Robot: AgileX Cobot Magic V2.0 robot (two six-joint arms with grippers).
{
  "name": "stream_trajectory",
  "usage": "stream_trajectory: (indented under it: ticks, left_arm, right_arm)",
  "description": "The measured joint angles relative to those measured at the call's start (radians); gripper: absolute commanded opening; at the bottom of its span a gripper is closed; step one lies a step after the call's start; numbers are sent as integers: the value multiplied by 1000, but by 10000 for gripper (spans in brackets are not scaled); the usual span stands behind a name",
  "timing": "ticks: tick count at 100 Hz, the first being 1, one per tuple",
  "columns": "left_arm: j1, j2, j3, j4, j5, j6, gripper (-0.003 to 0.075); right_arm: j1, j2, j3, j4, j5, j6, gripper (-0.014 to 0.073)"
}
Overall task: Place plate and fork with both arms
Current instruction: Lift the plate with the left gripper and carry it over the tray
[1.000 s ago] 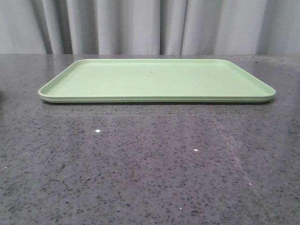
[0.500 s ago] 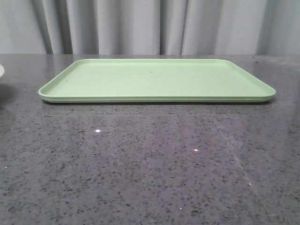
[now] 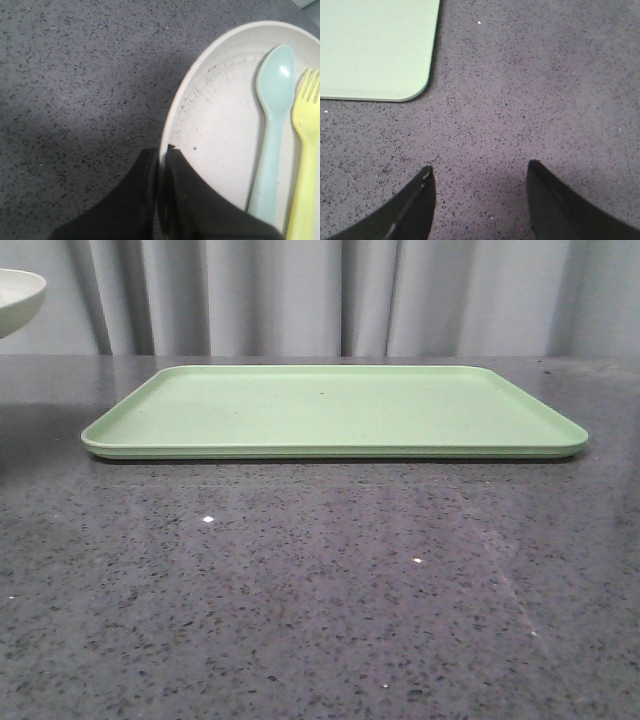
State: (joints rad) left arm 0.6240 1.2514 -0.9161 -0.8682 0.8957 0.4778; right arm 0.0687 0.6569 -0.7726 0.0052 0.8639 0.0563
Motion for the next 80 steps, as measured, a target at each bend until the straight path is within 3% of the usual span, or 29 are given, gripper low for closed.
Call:
stream_trajectory:
  ticks: [17, 40, 64, 80]
  left_arm:
    - [-116, 0, 0, -30, -54, -1, -21]
    - [-376, 23, -25, -56, -195, -64, -21]
    - [-663, 147, -135, -53, -344, -164, -21]
    - [-788, 262, -227, 12, -393, -257, -21]
  right_arm:
    - [0, 0, 0, 0, 0, 0, 420]
    - [0, 0, 0, 0, 0, 0, 420]
    - [0, 0, 0, 0, 0, 0, 420]
    - [0, 0, 0, 0, 0, 0, 420]
